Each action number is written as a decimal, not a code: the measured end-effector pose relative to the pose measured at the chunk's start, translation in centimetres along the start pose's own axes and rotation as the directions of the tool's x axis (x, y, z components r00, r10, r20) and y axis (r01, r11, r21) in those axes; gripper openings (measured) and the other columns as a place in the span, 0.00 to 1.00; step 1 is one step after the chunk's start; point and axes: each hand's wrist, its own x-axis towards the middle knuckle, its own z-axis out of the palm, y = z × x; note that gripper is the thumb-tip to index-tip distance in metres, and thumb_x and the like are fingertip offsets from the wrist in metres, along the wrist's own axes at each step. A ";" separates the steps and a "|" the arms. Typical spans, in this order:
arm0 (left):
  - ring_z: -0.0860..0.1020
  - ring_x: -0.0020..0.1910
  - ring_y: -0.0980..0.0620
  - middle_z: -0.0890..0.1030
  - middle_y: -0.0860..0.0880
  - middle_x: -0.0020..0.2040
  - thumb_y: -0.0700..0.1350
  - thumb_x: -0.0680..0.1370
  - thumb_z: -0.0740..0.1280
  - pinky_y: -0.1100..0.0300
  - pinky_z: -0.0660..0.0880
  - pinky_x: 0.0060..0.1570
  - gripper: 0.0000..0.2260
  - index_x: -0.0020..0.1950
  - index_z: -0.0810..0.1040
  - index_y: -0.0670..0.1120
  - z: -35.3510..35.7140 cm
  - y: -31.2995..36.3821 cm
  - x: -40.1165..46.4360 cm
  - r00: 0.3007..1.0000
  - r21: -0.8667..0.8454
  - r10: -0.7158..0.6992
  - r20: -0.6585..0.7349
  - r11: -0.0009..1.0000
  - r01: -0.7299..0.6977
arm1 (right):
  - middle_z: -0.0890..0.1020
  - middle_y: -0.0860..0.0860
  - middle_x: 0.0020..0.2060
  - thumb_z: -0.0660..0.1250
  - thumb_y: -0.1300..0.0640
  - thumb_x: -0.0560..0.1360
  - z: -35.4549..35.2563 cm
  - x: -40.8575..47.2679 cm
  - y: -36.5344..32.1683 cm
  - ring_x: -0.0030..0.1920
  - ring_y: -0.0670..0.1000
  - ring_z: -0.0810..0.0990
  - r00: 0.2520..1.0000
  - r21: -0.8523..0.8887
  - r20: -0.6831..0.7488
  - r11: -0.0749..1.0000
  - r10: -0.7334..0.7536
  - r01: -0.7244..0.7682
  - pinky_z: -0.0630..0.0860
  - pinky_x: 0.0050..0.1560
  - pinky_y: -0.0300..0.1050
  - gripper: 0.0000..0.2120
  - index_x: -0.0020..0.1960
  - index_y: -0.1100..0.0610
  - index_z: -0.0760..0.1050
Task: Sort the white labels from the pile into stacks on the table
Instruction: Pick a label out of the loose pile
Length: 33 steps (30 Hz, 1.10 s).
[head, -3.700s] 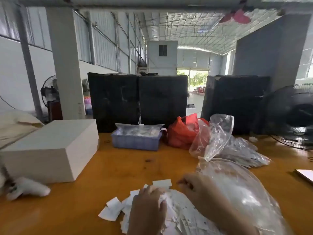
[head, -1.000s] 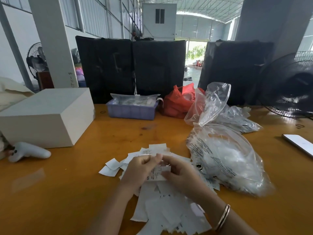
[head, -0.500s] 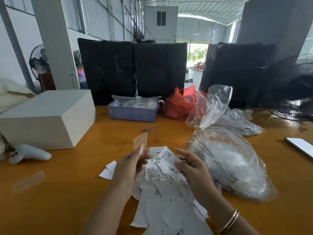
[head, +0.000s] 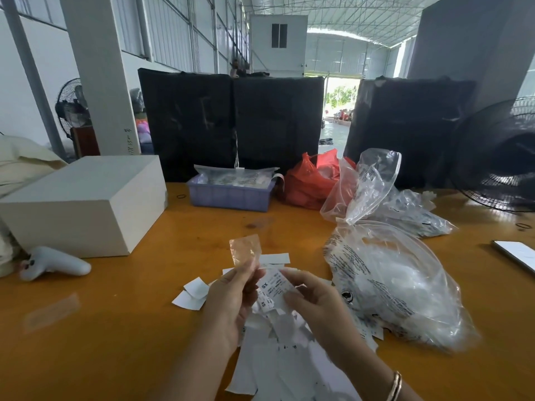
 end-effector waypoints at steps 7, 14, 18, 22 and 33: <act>0.82 0.36 0.54 0.84 0.57 0.32 0.54 0.72 0.70 0.66 0.75 0.31 0.08 0.40 0.83 0.51 0.2 0.0 -0.2 0.985 0.327 0.173 -0.003 0.931 -0.163 | 0.83 0.53 0.48 0.73 0.58 0.67 0.5 0.1 -0.2 0.44 0.51 0.80 0.995 0.425 0.096 0.904 0.006 -0.047 0.77 0.44 0.41 0.05 0.40 0.60 0.83; 0.77 0.37 0.70 0.79 0.64 0.33 0.47 0.75 0.70 0.75 0.71 0.31 0.05 0.42 0.80 0.58 0.1 -1.0 -0.5 0.853 0.678 0.338 0.398 0.518 -0.522 | 0.85 0.56 0.42 0.71 0.60 0.65 -0.3 0.6 -0.7 0.39 0.49 0.83 0.984 0.489 0.069 0.854 0.164 -0.177 0.78 0.38 0.37 0.09 0.44 0.57 0.86; 0.78 0.32 0.59 0.82 0.49 0.39 0.47 0.80 0.63 0.67 0.72 0.30 0.07 0.45 0.80 0.49 0.2 -0.1 -0.1 0.951 0.548 0.147 0.273 0.788 -0.279 | 0.86 0.50 0.42 0.70 0.58 0.66 -1.3 0.6 -0.5 0.41 0.45 0.83 0.988 0.305 -0.118 0.943 -0.101 0.133 0.78 0.42 0.35 0.09 0.44 0.48 0.85; 0.81 0.36 0.47 0.83 0.39 0.42 0.63 0.77 0.55 0.57 0.76 0.35 0.31 0.46 0.84 0.38 -0.9 1.7 -0.3 0.912 0.343 -0.239 0.335 0.932 0.118 | 0.82 0.39 0.51 0.67 0.57 0.73 -2.3 0.8 0.0 0.52 0.42 0.81 0.768 -0.418 0.108 0.672 -0.632 0.611 0.76 0.55 0.40 0.09 0.50 0.46 0.82; 0.82 0.54 0.53 0.85 0.52 0.52 0.64 0.69 0.64 0.57 0.79 0.51 0.20 0.53 0.84 0.55 -1.0 1.5 -0.7 0.893 0.381 -0.132 0.430 0.924 -0.047 | 0.80 0.43 0.59 0.69 0.65 0.70 -1.9 0.4 0.4 0.60 0.41 0.76 0.749 -0.488 0.365 0.571 -0.553 0.660 0.71 0.60 0.37 0.09 0.44 0.54 0.84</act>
